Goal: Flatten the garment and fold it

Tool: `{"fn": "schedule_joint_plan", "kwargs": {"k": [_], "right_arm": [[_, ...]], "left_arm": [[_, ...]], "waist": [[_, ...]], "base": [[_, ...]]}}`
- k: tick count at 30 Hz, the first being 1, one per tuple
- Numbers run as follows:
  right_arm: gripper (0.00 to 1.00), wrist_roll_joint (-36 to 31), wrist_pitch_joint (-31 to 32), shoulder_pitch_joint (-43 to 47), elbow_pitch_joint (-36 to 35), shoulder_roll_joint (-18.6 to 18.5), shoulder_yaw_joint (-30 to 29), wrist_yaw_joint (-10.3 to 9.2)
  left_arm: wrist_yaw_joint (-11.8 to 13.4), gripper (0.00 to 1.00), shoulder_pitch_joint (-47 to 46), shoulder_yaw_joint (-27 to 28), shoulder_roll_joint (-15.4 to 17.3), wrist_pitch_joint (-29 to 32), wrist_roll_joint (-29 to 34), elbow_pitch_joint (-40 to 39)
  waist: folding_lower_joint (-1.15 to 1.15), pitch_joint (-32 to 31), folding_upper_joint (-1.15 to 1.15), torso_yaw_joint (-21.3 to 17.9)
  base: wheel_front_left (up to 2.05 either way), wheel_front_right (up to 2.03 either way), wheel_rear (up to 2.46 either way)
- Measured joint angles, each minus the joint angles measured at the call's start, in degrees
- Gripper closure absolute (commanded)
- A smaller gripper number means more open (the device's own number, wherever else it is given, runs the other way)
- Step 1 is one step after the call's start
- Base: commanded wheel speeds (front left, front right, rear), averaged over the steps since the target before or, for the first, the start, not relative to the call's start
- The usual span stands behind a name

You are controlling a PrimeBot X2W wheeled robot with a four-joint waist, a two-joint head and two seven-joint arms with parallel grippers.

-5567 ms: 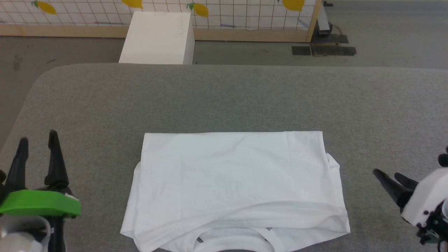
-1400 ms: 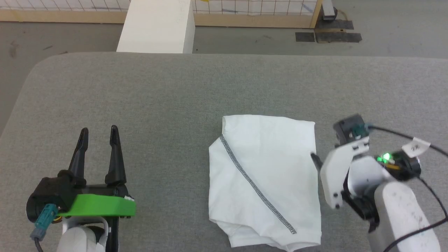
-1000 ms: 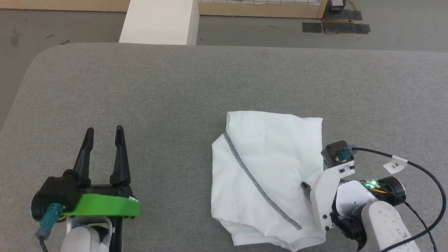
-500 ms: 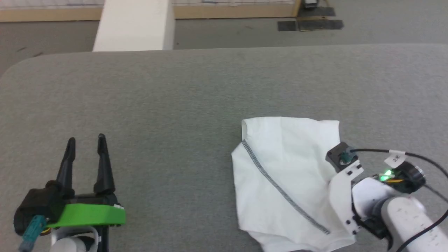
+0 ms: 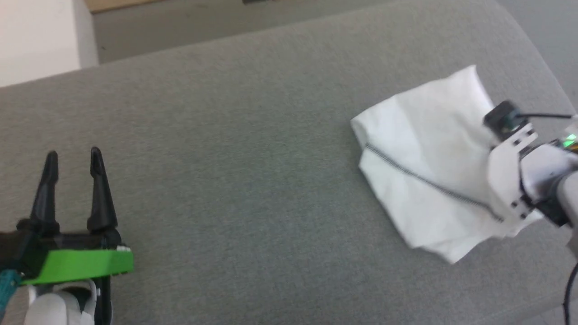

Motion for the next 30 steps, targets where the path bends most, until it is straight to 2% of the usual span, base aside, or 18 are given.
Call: {"fn": "schedule_joint_plan", "kwargs": {"k": [5,9,16,19,20,21,22,27,30], "right_arm": [[1.0,-1.65,-5.24,-3.87,5.8,-0.56,-5.79,0.01],[1.0,-3.6,-6.71,-5.35,10.02,-0.41,-11.98,0.01],[1.0,-9.27,-9.15,-7.0,15.14,-0.04,-25.36,0.01],[1.0,-11.37,-9.78,-7.21,16.89,1.41,-30.72,0.01],[0.97,-12.63,-10.14,-7.23,17.41,2.02,-32.31,0.01],[0.21,-13.89,-10.44,-7.26,17.82,2.46,-33.65,0.01],[0.0,-14.82,-10.79,-7.31,18.17,2.82,-34.96,0.01],[0.0,-18.38,-15.59,-8.31,18.84,4.27,-40.28,0.01],[0.0,-17.84,-20.29,-8.55,17.31,4.79,-42.11,0.0]], "left_arm": [[-0.01,0.0,-2.14,0.05,2.32,1.21,0.21,-3.42],[-0.01,0.0,-2.38,0.62,3.67,2.68,0.24,-5.99],[0.04,0.0,-2.56,2.09,5.31,4.09,0.23,-8.95],[0.07,0.0,-2.55,2.23,5.57,4.35,0.22,-9.55],[0.05,0.0,-2.55,2.2,5.67,4.49,0.22,-9.71],[0.07,0.0,-2.55,2.14,5.75,4.52,0.22,-9.84],[0.07,0.0,-2.55,2.08,5.77,4.52,0.21,-9.91],[0.21,0.0,-2.55,1.13,5.59,4.06,0.2,-8.16],[0.23,0.0,-2.5,0.13,4.65,3.23,-0.03,-5.84]], "waist": [[0.0,4.99,0.0,-2.8],[0.01,9.17,0.0,-3.67],[0.01,16.85,0.0,-2.89],[0.01,19.07,0.0,-2.16],[0.01,19.68,0.0,-1.83],[0.01,20.08,0.0,-1.43],[0.01,20.32,0.0,-1.08],[0.01,19.72,0.0,0.48],[0.01,17.92,0.0,1.14]], "base": [[0.0,0.0,0.0],[0.0,0.0,0.0],[0.0,0.0,0.0],[0.0,0.0,0.0],[0.0,0.0,0.0],[0.0,0.0,0.0],[0.0,0.0,0.0],[0.0,0.0,0.0],[0.0,0.0,0.0]]}}
